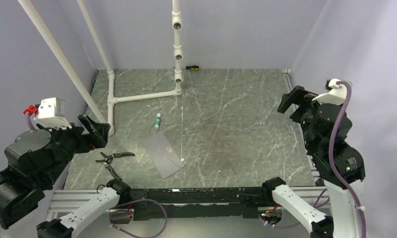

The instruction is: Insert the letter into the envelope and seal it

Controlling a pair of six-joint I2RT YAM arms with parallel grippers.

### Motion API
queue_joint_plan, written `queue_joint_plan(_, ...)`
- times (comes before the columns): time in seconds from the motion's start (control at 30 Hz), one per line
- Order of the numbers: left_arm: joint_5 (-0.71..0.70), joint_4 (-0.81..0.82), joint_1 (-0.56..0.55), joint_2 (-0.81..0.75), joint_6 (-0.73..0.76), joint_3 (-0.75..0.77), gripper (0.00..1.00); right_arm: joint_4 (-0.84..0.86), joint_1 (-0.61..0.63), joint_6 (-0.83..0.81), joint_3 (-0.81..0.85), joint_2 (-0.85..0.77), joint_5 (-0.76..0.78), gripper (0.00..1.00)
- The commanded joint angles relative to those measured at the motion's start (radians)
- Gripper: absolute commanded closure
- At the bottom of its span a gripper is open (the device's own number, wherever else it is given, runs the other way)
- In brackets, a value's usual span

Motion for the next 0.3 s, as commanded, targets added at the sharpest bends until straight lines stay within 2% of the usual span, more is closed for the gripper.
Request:
queue_joint_plan(0.0, 0.006, 0.032, -0.002, -0.005, 0.012, 0.003, 0.07, 0.007, 0.000, -0.037, 0.075, 0.059, 0.001, 0.00)
queue_joint_plan(0.27, 0.002, 0.037, -0.002, -0.011, 0.012, -0.001, 0.07, 0.017, 0.001, -0.060, 0.068, 0.054, -0.027, 0.00)
